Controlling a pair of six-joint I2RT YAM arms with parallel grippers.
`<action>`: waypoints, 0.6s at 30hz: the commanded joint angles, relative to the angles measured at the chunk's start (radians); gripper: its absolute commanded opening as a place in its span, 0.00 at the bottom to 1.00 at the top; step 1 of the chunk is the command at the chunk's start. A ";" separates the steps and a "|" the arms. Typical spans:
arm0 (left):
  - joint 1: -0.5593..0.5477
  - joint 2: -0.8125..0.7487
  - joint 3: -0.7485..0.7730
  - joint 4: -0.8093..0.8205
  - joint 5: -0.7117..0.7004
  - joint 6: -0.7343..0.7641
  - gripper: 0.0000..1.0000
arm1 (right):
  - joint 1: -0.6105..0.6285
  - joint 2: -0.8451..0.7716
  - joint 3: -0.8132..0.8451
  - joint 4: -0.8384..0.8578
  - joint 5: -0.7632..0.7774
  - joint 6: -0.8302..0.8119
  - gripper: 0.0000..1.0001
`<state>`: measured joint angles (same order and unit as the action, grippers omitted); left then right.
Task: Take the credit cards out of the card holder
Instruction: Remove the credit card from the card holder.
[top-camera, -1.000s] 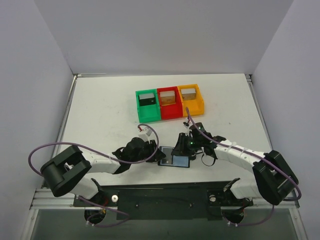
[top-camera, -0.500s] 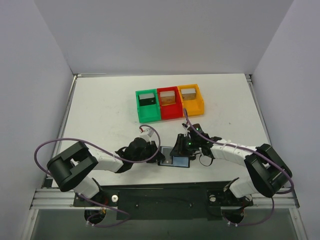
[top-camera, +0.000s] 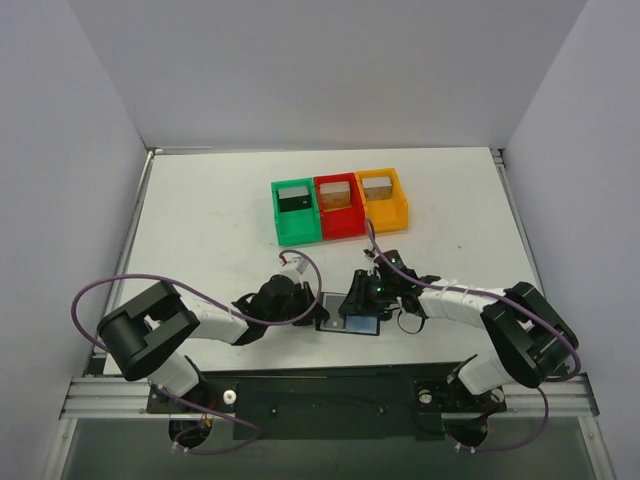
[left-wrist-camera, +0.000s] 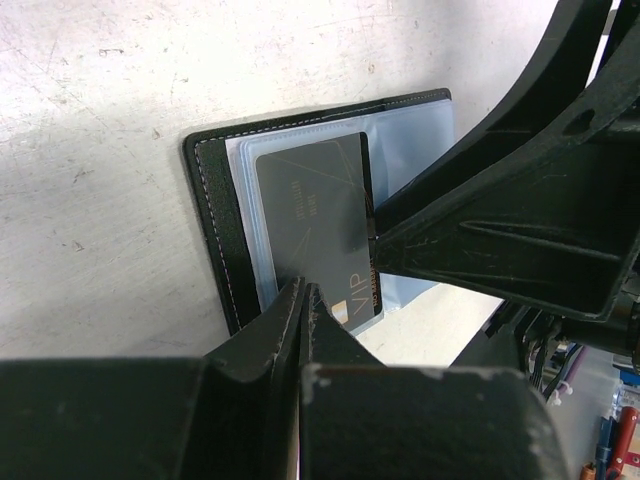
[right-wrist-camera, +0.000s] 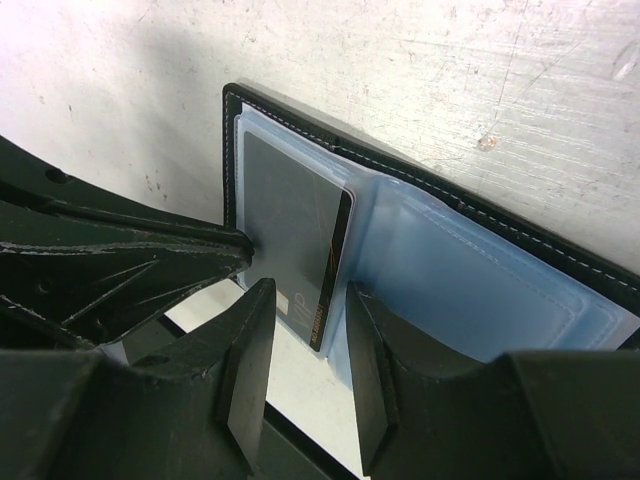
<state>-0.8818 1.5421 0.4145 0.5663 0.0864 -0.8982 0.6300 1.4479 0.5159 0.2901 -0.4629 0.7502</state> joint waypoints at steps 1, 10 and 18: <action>0.004 0.026 0.024 0.017 -0.008 0.002 0.02 | 0.005 0.009 -0.011 0.044 -0.022 0.011 0.30; 0.003 0.058 0.033 0.044 0.016 -0.004 0.00 | 0.004 0.006 -0.020 0.055 -0.029 0.018 0.31; -0.006 0.090 0.038 0.072 0.038 -0.013 0.00 | 0.004 0.008 -0.028 0.066 -0.033 0.026 0.29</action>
<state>-0.8829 1.6058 0.4412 0.6315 0.1150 -0.9119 0.6296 1.4532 0.4995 0.3332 -0.4774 0.7658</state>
